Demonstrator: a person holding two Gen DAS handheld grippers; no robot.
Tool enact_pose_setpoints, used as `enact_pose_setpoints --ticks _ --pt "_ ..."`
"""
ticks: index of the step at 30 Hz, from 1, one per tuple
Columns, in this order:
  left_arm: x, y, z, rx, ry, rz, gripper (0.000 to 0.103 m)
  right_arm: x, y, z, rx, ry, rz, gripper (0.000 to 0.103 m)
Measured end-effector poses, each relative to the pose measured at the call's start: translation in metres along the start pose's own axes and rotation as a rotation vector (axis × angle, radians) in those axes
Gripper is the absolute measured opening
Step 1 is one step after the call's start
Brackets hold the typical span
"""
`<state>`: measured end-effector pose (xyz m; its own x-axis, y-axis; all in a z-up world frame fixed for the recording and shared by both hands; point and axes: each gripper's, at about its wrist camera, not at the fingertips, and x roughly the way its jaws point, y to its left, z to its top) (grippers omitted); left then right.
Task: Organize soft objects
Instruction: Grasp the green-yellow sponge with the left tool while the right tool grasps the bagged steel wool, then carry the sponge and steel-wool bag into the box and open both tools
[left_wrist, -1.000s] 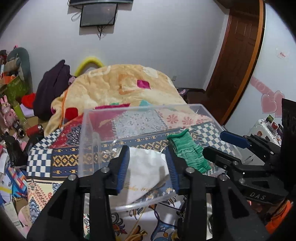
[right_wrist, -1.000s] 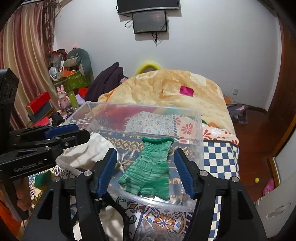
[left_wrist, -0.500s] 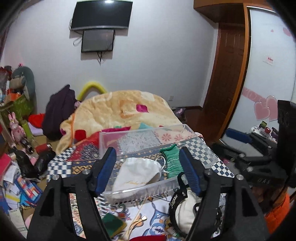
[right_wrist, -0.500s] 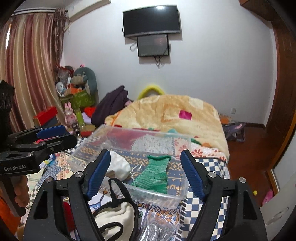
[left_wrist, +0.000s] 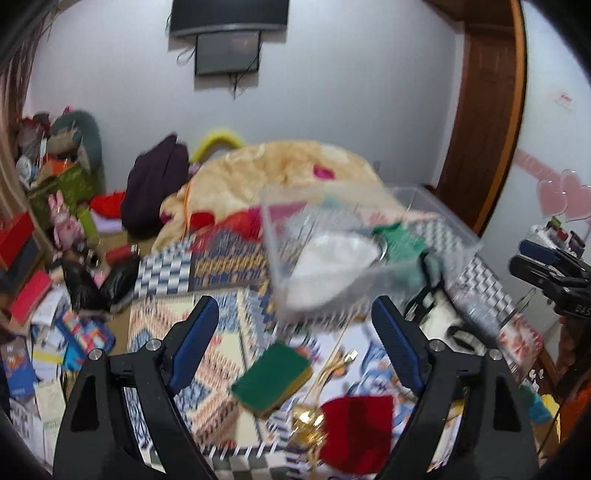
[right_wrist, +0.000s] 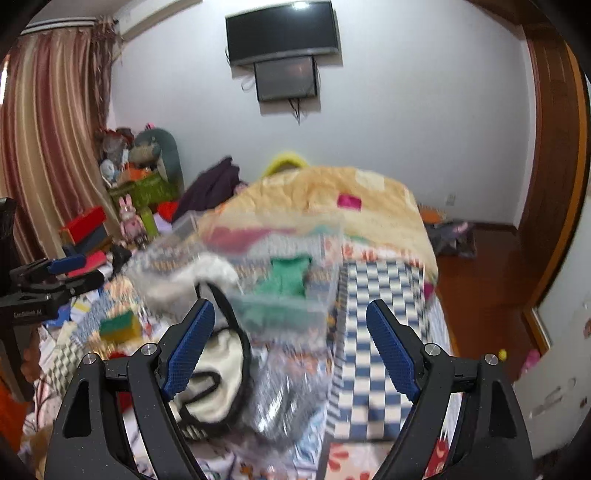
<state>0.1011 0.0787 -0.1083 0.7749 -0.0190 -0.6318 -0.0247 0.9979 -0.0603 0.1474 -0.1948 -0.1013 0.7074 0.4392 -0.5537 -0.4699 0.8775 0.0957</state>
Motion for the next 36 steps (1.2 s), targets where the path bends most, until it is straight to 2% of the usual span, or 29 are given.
enact_pose_setpoints --ticks 4,8,11,14,17,18,22,27,36 --pt "0.017 0.014 -0.021 -0.035 0.069 0.027 0.085 0.017 -0.005 -0.024 0.018 0.094 0.008 0.082" --pt "0.029 0.024 -0.036 -0.069 0.107 0.040 0.085 0.024 -0.007 -0.039 0.036 0.143 0.001 0.082" --pt "0.037 0.027 -0.045 -0.081 0.136 0.032 0.074 0.028 -0.010 -0.046 0.051 0.175 0.012 0.082" --pt "0.043 0.028 -0.051 -0.086 0.161 0.006 0.065 0.029 -0.011 -0.049 0.066 0.193 0.044 0.071" --pt "0.047 0.026 -0.053 -0.087 0.171 -0.006 0.056 0.030 -0.010 -0.051 0.077 0.217 0.097 0.052" --pt "0.048 0.026 -0.053 -0.093 0.172 -0.014 0.052 0.029 -0.009 -0.051 0.080 0.224 0.122 0.042" --pt "0.046 0.023 -0.051 -0.099 0.164 -0.027 0.044 0.023 -0.004 -0.052 0.047 0.212 0.109 0.031" --pt "0.034 0.015 -0.047 -0.080 0.133 -0.031 0.042 0.019 0.000 -0.048 0.037 0.190 0.098 0.024" --pt "-0.006 0.007 -0.024 -0.051 0.023 -0.038 0.042 0.001 -0.008 -0.031 0.035 0.108 0.047 0.022"
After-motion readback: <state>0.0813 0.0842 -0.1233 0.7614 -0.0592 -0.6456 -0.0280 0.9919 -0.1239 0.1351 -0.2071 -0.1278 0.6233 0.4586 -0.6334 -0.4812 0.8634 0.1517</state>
